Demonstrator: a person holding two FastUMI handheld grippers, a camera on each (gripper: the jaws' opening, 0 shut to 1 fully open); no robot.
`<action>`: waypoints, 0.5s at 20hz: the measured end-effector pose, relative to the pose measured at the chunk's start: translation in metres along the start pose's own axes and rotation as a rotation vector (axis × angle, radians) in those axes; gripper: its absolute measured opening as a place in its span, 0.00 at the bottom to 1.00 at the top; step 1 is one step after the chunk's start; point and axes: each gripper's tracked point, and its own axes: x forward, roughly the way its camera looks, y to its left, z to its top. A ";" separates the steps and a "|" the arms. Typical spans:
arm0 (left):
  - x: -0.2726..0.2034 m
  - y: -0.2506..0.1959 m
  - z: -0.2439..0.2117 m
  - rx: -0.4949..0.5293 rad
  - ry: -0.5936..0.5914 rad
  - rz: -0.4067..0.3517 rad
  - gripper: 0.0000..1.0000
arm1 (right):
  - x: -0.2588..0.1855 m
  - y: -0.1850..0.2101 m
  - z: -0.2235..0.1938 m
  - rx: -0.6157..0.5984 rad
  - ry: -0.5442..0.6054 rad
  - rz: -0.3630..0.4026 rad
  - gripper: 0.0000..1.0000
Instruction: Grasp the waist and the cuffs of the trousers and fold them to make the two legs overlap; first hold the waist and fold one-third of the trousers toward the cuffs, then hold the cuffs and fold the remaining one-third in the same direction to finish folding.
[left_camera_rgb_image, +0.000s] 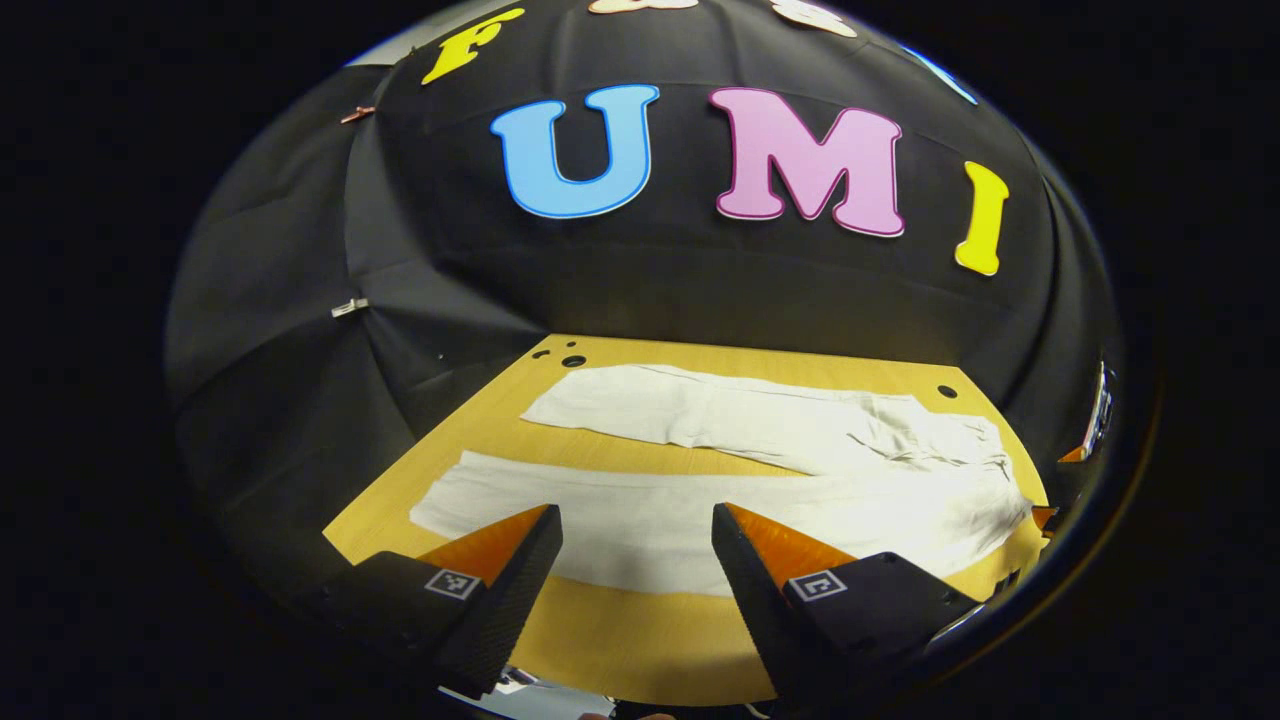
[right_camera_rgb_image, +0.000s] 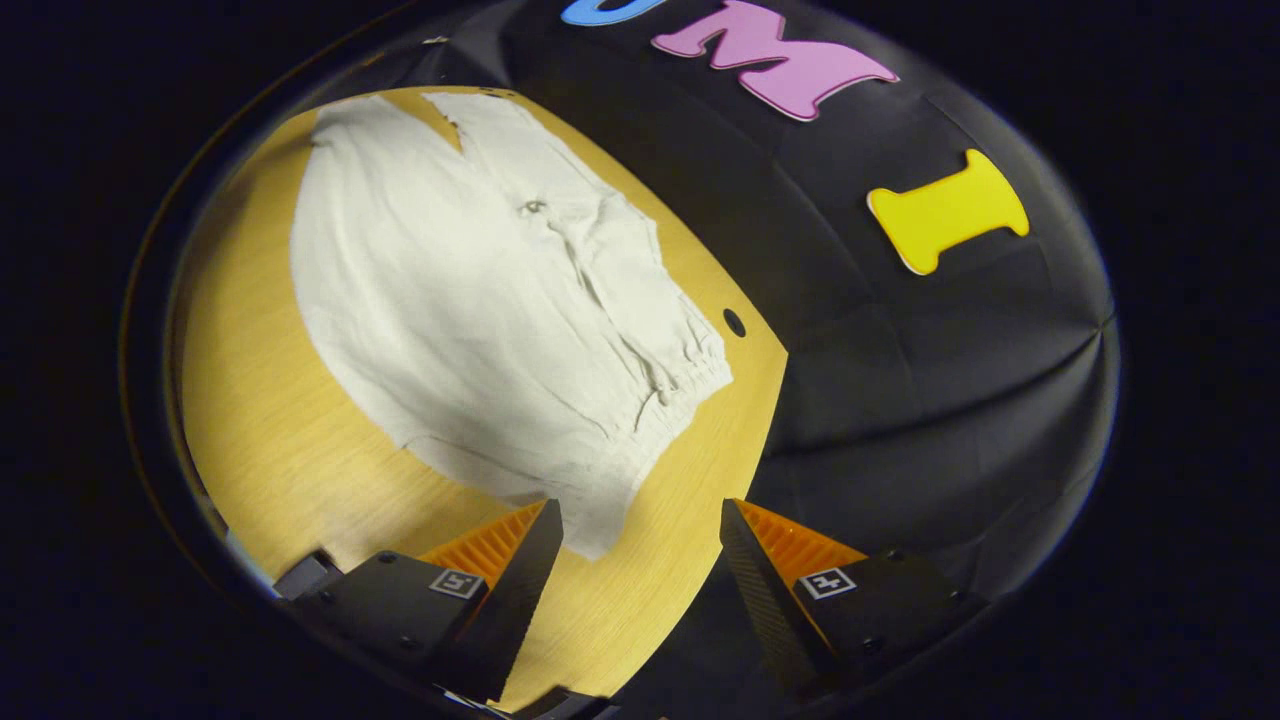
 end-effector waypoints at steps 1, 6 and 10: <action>-0.001 0.006 -0.003 -0.002 0.008 0.014 0.96 | 0.004 0.006 -0.003 -0.040 -0.001 0.010 0.98; -0.004 0.024 -0.014 0.026 0.018 0.062 0.96 | 0.022 0.024 -0.008 -0.156 0.019 0.053 0.98; -0.005 0.031 -0.021 0.022 0.038 0.087 0.95 | 0.033 0.017 -0.002 -0.212 0.002 0.025 0.97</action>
